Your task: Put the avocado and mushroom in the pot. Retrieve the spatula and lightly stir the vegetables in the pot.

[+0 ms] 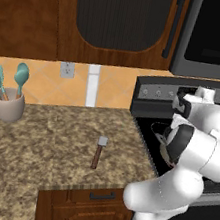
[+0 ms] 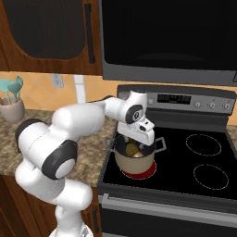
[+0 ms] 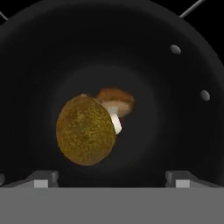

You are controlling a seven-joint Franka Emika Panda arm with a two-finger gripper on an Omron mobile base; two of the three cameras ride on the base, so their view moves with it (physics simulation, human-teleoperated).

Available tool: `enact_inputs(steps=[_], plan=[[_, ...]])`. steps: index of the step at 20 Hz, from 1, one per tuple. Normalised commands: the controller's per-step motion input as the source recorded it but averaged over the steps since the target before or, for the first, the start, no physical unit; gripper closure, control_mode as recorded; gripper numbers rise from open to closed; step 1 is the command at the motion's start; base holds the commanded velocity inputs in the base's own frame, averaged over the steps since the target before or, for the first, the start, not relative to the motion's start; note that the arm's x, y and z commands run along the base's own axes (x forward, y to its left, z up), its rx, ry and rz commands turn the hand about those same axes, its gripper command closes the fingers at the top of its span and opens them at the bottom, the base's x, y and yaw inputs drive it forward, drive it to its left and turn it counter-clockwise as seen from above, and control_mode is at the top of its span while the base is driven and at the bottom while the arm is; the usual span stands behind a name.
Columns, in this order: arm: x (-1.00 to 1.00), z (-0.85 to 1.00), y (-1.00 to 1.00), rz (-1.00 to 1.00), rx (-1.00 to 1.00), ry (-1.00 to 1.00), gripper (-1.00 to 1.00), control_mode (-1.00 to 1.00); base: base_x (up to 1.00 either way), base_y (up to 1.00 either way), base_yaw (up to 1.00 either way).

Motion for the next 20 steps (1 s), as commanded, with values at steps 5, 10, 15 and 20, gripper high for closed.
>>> enact_inputs(steps=[5,10,15,20], plan=[[-0.36,1.00,0.60,0.09,0.10,-0.17,-1.00,-1.00,0.00,0.00,0.00],[-0.26,0.53,1.00,0.24,0.00,-0.09,-1.00,-1.00,0.00,0.00,0.00],[-0.13,-0.01,1.00,0.36,-0.08,0.06,-1.00,-1.00,0.00,0.00,0.00],[-0.10,-0.23,1.00,0.25,-0.11,0.27,-1.00,-1.00,0.00,0.00,0.00]])
